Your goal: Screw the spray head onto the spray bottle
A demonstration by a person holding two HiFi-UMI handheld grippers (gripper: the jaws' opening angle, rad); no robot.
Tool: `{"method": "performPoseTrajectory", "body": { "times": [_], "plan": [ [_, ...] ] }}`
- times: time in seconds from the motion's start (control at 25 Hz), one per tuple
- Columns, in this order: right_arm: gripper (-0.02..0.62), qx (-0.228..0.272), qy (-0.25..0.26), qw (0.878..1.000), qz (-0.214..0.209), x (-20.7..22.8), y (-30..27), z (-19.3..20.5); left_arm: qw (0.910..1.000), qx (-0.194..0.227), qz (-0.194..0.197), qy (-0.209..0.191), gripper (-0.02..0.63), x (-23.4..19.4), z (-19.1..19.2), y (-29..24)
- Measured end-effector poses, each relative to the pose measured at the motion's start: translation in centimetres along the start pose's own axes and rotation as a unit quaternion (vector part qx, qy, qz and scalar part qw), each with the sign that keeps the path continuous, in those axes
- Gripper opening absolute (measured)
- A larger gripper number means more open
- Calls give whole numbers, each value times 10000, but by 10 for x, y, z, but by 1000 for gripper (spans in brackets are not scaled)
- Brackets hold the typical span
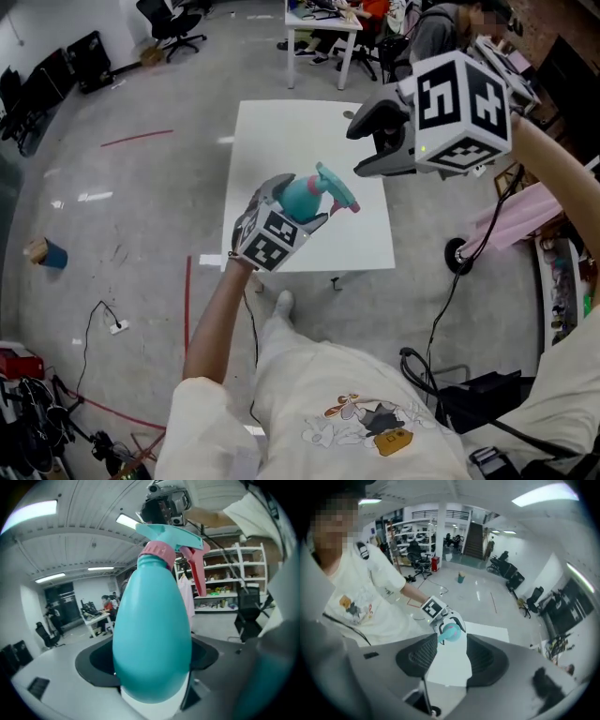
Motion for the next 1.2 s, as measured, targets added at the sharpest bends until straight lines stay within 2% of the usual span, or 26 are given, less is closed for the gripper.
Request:
{"method": "performPoseTrajectory", "body": {
  "times": [0.08, 0.12, 0.24, 0.36, 0.48, 0.56, 0.68, 0.8, 0.92, 1.08, 1.2],
  "plan": [
    [192, -14, 740, 9971, -164, -7, 0, 4, 9969, 105, 739, 237, 417, 7, 3, 1],
    [192, -38, 1077, 9938, -270, -12, -2, 7, 9926, 178, 1146, 359, 417, 13, 3, 3],
    [192, -129, 1886, 9811, -415, -23, -12, 13, 9734, 195, 2239, 450, 417, 31, 5, 8],
    [192, -255, 2614, 9640, -412, -28, -26, 15, 9517, 52, 3038, 449, 417, 43, 6, 12],
    [192, -517, 3267, 9416, -624, -40, -40, 20, 9307, 81, 3605, 617, 417, 55, 0, 16],
    [192, -572, 3583, 9290, -729, -50, -48, 22, 9186, 56, 3901, 633, 417, 65, -4, 20],
    [192, -579, 3802, 9187, -900, -63, -56, 21, 9024, -125, 4276, 522, 417, 78, -6, 25],
    [192, -682, 3951, 9086, -1175, -80, -65, 24, 8907, -241, 4512, 508, 417, 89, -6, 26],
    [192, -785, 3981, 9034, -1388, -90, -69, 28, 8865, -225, 4590, 538, 417, 90, -12, 26],
    [186, -798, 3958, 9033, -1451, -94, -70, 28, 8847, -270, 4633, 438, 417, 93, -18, 28],
    [132, -788, 3962, 9031, -1458, -94, -71, 27, 8840, -307, 4652, 358, 417, 96, -18, 28]
  ]
}}
Point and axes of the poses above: the fingertips, and each gripper's own axes: y backward along the fingers, x to its right, z out of its underside, the point moved 4 cm from there along y, backward along the fingers, and after that the axes turned 12 degrees about x, right-handed, at the moved point
